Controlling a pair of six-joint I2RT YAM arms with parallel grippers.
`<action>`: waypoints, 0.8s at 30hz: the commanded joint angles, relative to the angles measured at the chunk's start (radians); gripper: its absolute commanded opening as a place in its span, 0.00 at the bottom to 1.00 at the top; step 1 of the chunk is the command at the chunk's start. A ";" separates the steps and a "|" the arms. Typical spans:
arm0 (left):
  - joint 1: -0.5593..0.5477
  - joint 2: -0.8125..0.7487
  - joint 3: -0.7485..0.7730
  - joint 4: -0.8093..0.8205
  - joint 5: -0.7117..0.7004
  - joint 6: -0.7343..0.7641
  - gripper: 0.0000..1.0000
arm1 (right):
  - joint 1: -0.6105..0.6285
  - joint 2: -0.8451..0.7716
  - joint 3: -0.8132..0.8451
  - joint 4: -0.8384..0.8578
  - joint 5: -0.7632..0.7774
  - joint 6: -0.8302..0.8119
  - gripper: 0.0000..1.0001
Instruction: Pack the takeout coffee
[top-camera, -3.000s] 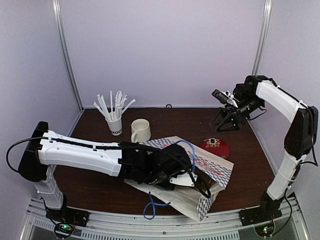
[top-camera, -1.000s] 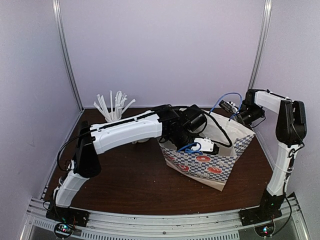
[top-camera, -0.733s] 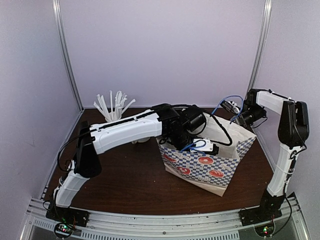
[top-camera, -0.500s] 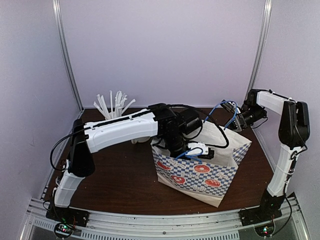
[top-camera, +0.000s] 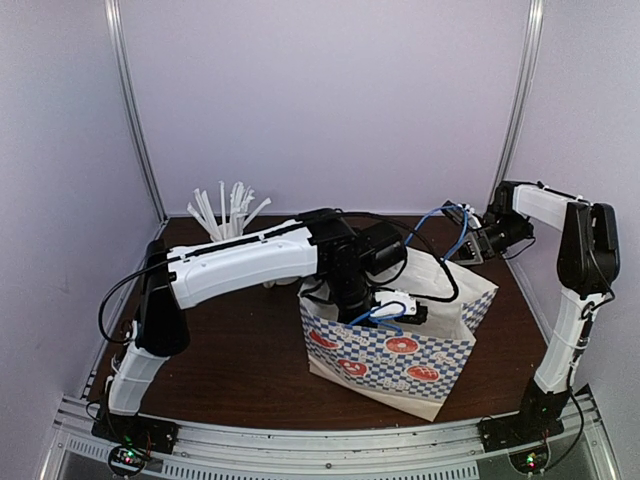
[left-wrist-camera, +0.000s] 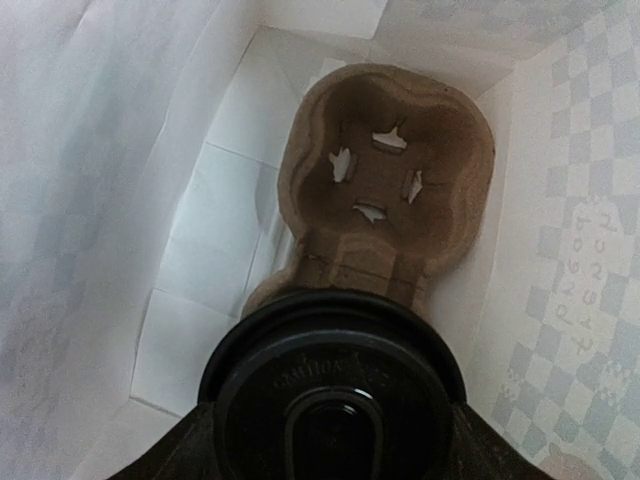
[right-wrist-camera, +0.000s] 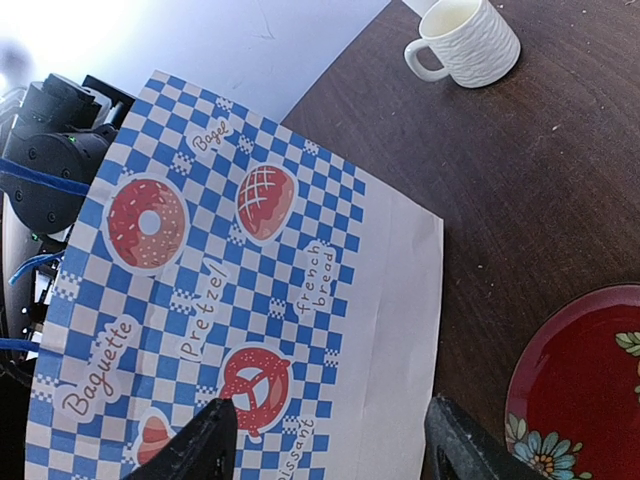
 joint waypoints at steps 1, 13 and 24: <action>-0.008 -0.014 -0.027 -0.091 -0.047 -0.026 0.74 | 0.002 -0.067 -0.028 -0.154 -0.055 -0.035 0.69; -0.018 -0.198 -0.049 0.008 -0.048 -0.026 0.97 | 0.002 -0.139 -0.032 -0.155 -0.069 -0.037 0.80; -0.017 -0.334 -0.063 0.138 -0.048 0.023 0.98 | 0.003 -0.167 -0.010 -0.153 -0.044 0.006 0.80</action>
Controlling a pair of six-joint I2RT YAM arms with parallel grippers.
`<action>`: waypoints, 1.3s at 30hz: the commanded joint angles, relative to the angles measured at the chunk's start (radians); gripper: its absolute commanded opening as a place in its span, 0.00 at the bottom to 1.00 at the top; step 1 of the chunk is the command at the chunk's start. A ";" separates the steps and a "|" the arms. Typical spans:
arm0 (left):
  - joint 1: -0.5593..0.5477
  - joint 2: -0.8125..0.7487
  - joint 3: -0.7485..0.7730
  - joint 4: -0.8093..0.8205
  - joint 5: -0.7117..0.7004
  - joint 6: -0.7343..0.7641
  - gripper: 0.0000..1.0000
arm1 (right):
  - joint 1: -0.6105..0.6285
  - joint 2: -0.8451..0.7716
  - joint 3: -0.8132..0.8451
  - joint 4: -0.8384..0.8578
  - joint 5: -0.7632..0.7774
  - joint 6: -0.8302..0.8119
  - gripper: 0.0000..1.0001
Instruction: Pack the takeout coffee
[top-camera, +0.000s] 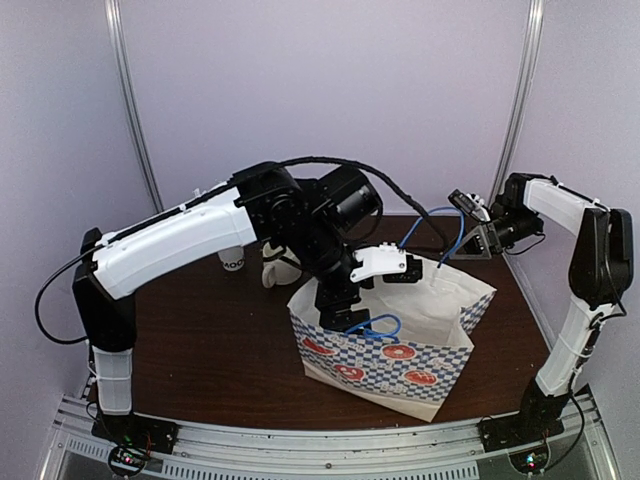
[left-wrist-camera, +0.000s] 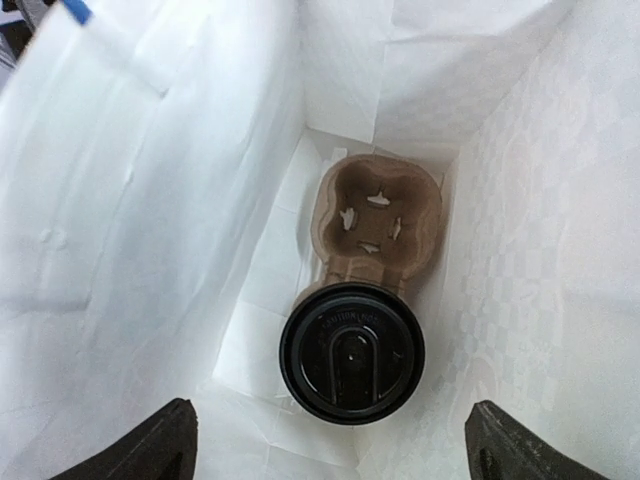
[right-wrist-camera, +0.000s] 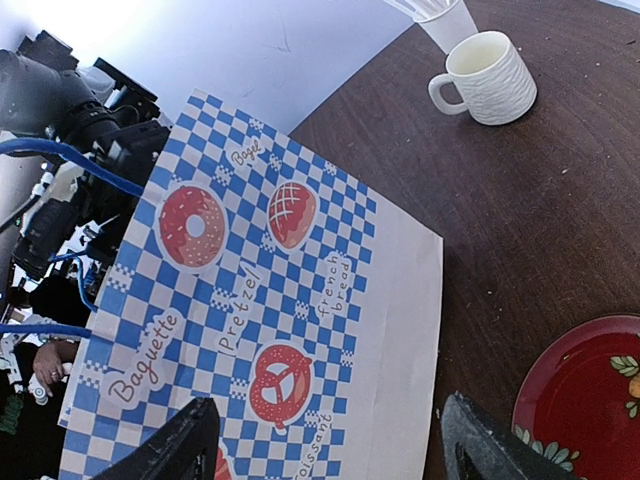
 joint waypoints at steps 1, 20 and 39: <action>-0.002 -0.106 -0.025 0.135 -0.010 0.035 0.97 | 0.002 -0.053 0.022 -0.151 -0.008 0.024 0.80; 0.063 -0.480 -0.378 0.525 -0.553 -0.019 0.97 | 0.002 -0.352 0.052 0.319 0.360 0.540 0.79; 0.506 -0.781 -0.912 0.829 -0.705 -0.280 0.82 | -0.058 -0.650 -0.296 0.933 0.833 0.872 0.88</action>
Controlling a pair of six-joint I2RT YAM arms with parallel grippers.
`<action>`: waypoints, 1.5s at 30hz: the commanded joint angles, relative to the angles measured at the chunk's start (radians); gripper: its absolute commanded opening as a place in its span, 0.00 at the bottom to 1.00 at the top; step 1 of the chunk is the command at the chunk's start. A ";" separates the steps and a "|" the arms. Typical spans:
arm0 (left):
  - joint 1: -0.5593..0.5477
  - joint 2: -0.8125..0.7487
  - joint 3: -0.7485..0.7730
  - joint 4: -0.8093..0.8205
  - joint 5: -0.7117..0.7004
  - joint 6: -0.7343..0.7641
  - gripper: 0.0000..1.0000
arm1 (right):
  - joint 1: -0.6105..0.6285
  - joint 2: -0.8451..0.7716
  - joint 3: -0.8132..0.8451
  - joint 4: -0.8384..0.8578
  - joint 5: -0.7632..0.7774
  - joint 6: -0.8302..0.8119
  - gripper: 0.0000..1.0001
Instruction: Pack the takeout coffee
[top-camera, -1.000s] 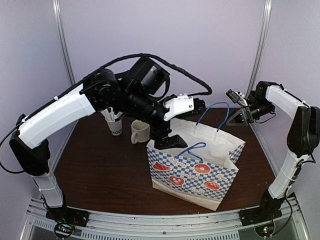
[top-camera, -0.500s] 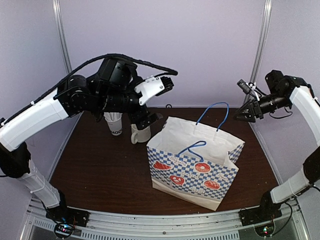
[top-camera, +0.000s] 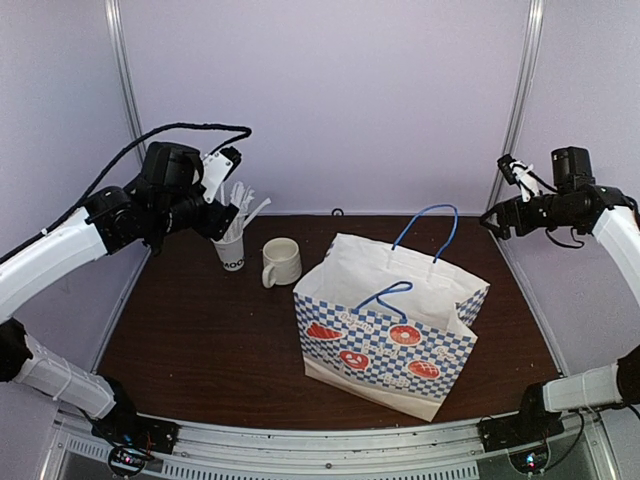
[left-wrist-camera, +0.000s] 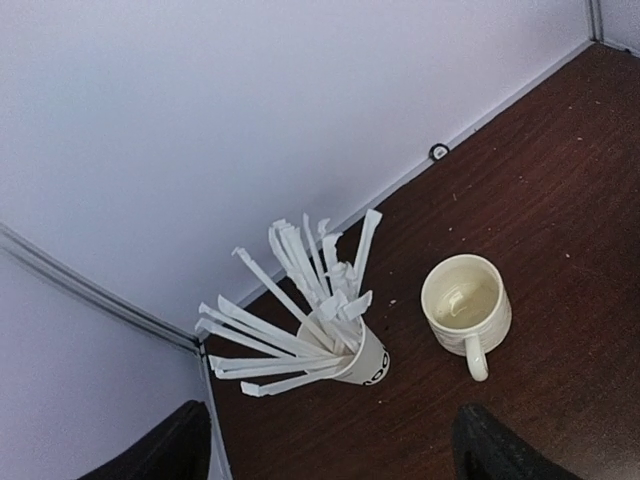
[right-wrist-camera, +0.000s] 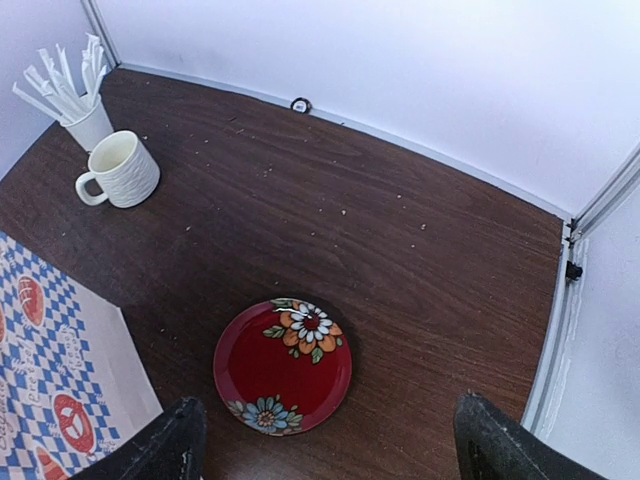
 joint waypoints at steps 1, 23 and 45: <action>0.109 -0.041 -0.042 0.097 0.035 -0.125 0.78 | -0.033 -0.012 -0.058 0.106 0.042 0.038 0.88; 0.471 0.224 0.133 -0.118 0.278 -0.585 0.51 | -0.100 0.027 -0.213 0.192 -0.191 0.021 0.84; 0.474 0.370 0.226 -0.160 0.343 -0.607 0.09 | -0.100 0.068 -0.219 0.170 -0.280 -0.009 0.84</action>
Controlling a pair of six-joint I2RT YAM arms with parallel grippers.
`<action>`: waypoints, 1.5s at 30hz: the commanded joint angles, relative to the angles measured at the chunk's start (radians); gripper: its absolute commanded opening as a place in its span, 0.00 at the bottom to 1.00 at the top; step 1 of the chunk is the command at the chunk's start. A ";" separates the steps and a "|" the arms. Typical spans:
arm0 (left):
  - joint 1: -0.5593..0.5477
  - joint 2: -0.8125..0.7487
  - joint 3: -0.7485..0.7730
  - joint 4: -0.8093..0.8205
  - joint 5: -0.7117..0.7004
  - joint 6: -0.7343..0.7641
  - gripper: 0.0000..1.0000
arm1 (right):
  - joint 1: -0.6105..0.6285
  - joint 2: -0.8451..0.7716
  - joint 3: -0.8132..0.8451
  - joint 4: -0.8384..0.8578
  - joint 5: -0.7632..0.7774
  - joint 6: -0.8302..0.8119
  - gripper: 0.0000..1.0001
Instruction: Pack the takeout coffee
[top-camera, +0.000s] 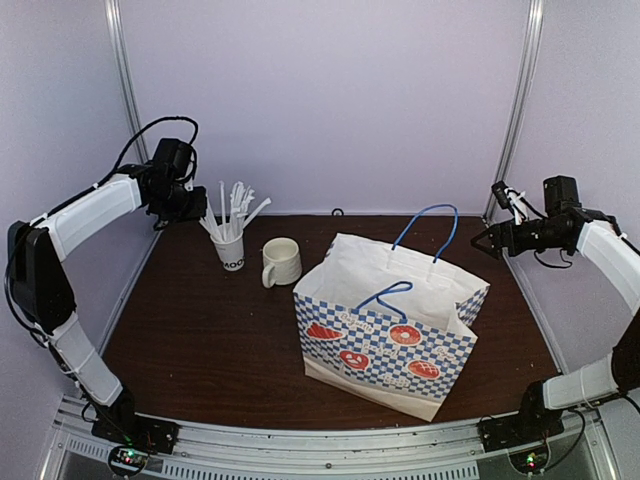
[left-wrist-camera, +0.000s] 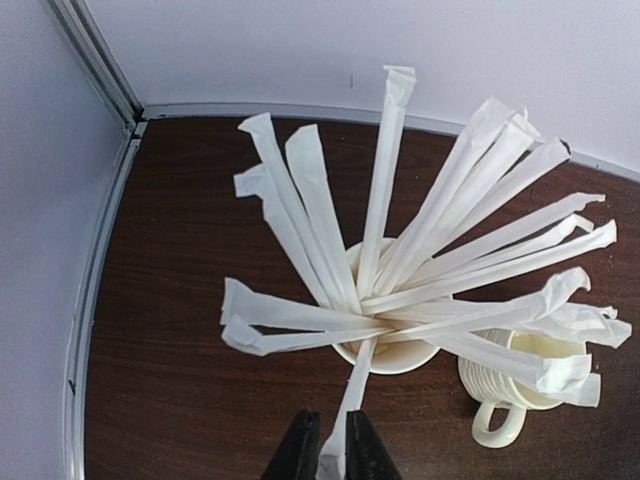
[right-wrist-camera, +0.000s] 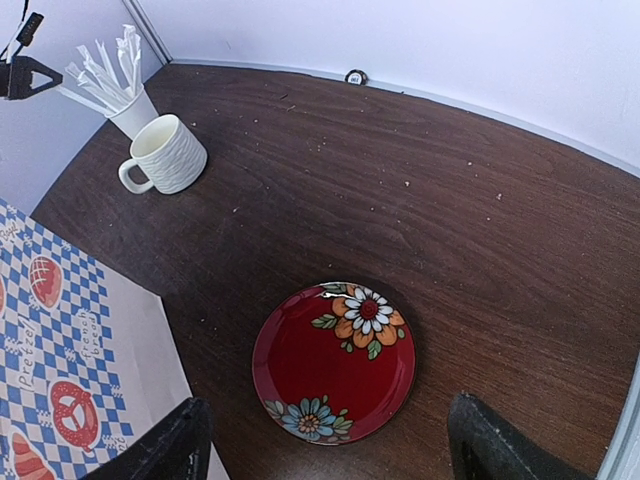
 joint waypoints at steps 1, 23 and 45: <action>0.009 -0.003 0.032 -0.009 0.032 -0.004 0.05 | -0.004 0.009 0.004 -0.006 -0.023 -0.018 0.84; -0.019 -0.281 0.174 -0.156 0.102 0.097 0.00 | -0.003 0.042 -0.001 0.005 -0.024 -0.018 0.84; -0.220 -0.372 0.255 0.056 0.856 0.049 0.00 | -0.003 0.040 -0.015 0.013 -0.009 -0.025 0.84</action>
